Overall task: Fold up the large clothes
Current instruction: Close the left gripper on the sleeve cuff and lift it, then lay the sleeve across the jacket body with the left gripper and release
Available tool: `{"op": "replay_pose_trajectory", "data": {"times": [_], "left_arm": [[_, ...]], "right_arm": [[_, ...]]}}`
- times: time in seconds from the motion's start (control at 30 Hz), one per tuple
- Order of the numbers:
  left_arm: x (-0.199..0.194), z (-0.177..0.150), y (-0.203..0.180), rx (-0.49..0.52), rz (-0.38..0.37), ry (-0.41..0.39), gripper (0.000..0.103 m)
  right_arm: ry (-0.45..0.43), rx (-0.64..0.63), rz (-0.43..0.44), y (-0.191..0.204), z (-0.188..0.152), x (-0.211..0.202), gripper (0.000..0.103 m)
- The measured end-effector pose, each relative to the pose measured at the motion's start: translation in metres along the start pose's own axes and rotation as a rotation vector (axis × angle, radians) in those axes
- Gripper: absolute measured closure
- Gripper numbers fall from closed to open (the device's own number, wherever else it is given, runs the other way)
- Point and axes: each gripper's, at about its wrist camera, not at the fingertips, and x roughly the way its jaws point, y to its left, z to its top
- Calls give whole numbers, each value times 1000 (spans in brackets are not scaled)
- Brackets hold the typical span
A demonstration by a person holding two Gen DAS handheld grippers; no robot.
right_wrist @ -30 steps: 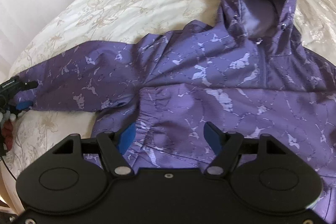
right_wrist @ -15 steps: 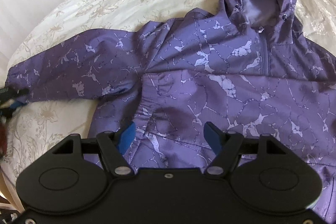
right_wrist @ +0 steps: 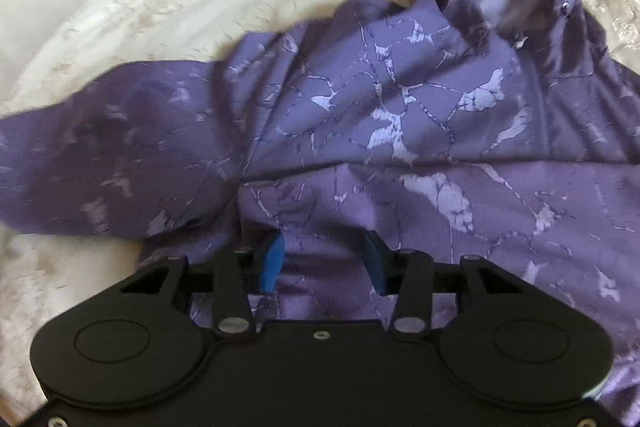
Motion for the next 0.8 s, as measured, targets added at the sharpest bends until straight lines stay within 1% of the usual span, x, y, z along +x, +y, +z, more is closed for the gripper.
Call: {"op": "replay_pose_trajectory", "data": {"times": [0.07, 0.13, 0.23, 0.3, 0.4, 0.47, 0.5, 0.57, 0.6, 0.63, 0.7, 0.77, 0.8], "left_arm": [[-11, 4, -30, 73, -41, -22, 97], [-18, 4, -63, 146, -79, -42, 97], [-25, -3, -120, 235, -172, -48, 97], [-26, -14, -159, 280, -248, -37, 97], [-9, -42, -215, 326, -355, 19, 96], [8, -68, -252, 355, -417, 72, 96], [20, -85, -271, 367, -442, 111, 96], [43, -118, -299, 386, -473, 181, 93], [56, -135, -311, 406, -472, 218, 91], [69, -156, -324, 438, -462, 260, 90], [97, -191, -340, 500, -420, 348, 82], [123, -226, -353, 566, -361, 475, 78], [132, -236, -355, 580, -341, 533, 77]], "right_arm": [[-9, -5, -9, 1, 3, 7, 50], [-6, -21, 2, 1, 6, 7, 50], [5, -6, 72, -12, 9, -2, 49], [-8, 54, 132, -30, 8, -17, 49], [-47, 127, 181, -63, 1, -44, 48], [-58, 164, 196, -89, -7, -62, 48], [-61, 170, 195, -101, -11, -68, 48], [-70, 178, 185, -125, -20, -83, 48], [-71, 183, 177, -135, -22, -87, 48], [-72, 192, 164, -148, -28, -92, 48], [-69, 219, 133, -173, -37, -99, 48], [-60, 254, 104, -193, -47, -103, 48], [-54, 269, 90, -204, -52, -104, 47]]}}
